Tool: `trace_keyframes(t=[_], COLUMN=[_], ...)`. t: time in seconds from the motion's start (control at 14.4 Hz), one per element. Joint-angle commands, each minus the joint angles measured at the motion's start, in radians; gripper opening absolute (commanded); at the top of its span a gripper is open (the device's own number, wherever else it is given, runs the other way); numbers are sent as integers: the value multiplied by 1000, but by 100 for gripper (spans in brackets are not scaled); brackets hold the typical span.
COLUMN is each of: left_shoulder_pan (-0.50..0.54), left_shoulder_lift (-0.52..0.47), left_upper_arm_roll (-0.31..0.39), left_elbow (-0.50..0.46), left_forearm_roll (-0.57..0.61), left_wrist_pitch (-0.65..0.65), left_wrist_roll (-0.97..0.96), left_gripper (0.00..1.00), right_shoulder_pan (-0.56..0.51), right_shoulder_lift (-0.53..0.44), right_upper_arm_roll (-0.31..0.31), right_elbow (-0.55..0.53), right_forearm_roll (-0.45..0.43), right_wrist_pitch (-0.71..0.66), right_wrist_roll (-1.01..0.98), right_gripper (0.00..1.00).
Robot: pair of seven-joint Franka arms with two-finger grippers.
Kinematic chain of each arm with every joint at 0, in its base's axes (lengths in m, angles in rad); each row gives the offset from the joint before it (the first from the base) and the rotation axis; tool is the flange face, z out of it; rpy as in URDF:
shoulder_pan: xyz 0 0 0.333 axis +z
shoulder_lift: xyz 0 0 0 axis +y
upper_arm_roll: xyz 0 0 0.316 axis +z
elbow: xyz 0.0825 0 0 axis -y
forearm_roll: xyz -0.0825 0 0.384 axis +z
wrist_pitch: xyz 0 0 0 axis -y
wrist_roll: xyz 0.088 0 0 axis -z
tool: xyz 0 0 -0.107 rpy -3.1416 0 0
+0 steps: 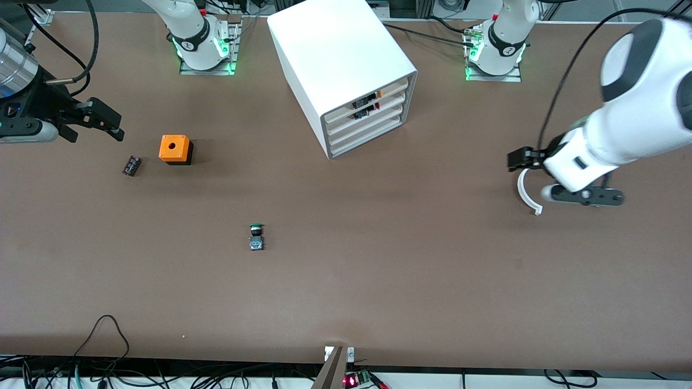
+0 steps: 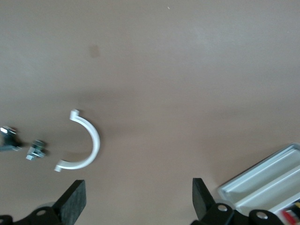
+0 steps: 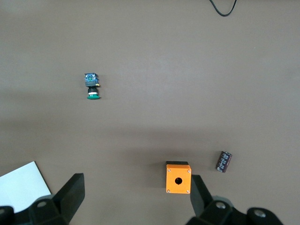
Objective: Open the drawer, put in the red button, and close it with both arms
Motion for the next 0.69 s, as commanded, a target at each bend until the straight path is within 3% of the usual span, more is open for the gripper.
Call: trace_keyframes(t=[0.0, 0.14, 0.28, 0.42, 0.62], left_shoulder_pan=[-52, -133, -201, -230, -247], left_shoulder_lift=[-92, -152, -235, -297, -334], left_upper_arm_roll=[135, 276, 356, 384, 386], left_elbow=[-48, -114, -218, -298, -323], left_forearm_roll=[11, 1, 1, 1, -1], left_wrist_pitch=[-4, 51, 133, 225, 197], left_wrist_roll=[212, 300, 299, 291, 230], left_gripper=[100, 100, 100, 100, 100], right_shoulder_pan=[1, 1, 1, 1, 1], right_shoulder_lift=[9, 9, 9, 9, 9], right_upper_arm_roll=[-2, -2, -2, -2, -2], right_elbow=[25, 25, 25, 25, 25], right_forearm_roll=[-4, -4, -4, -4, -4], right_wrist_pitch=[-22, -22, -21, -22, -22], right_wrist_roll=[-13, -13, -12, -10, -10], right_gripper=[100, 100, 100, 100, 100])
